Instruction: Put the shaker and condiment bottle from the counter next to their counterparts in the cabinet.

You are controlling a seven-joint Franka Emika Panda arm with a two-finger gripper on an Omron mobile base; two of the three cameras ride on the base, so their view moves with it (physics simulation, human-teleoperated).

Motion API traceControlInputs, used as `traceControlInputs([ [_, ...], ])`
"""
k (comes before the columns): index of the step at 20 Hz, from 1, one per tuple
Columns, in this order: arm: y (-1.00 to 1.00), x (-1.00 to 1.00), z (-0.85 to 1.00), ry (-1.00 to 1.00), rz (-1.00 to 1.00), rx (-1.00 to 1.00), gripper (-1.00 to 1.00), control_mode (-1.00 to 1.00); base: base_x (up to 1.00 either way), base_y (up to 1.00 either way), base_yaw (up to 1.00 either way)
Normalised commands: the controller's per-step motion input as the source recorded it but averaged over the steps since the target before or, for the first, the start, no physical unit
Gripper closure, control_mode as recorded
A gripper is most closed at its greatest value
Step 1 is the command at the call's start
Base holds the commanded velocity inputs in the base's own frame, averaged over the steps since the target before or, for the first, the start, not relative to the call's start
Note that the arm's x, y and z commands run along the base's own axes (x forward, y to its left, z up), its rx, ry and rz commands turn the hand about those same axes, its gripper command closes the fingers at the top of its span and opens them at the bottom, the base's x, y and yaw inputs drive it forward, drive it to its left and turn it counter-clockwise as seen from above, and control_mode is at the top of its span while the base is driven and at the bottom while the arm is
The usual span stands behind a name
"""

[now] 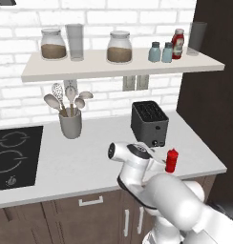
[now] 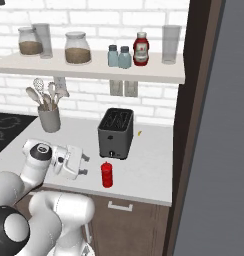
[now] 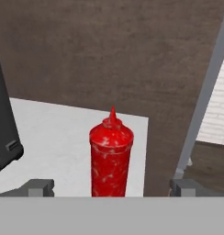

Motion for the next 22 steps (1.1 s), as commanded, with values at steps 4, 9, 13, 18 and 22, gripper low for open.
traceControlInputs([
  [4, -0.30, 0.00, -0.17, 0.02, 0.00, 0.00, -1.00, -1.00, 0.00, 0.00, 0.00],
  [9, -0.31, 0.00, -0.18, 0.02, 0.00, 0.00, -1.00, -1.00, 0.00, 0.00, 0.00],
  [13, -0.25, 0.01, -0.12, 0.05, 0.00, 0.00, -1.00, -1.00, 0.00, 0.00, 0.00],
  [18, -0.27, 0.00, -0.13, 0.06, 0.00, 0.00, -1.00, -1.00, 0.00, 0.00, 0.00],
  [22, -0.27, 0.00, -0.14, 0.05, 0.00, 0.00, -1.00, -1.00, 0.00, 0.00, 0.00],
])
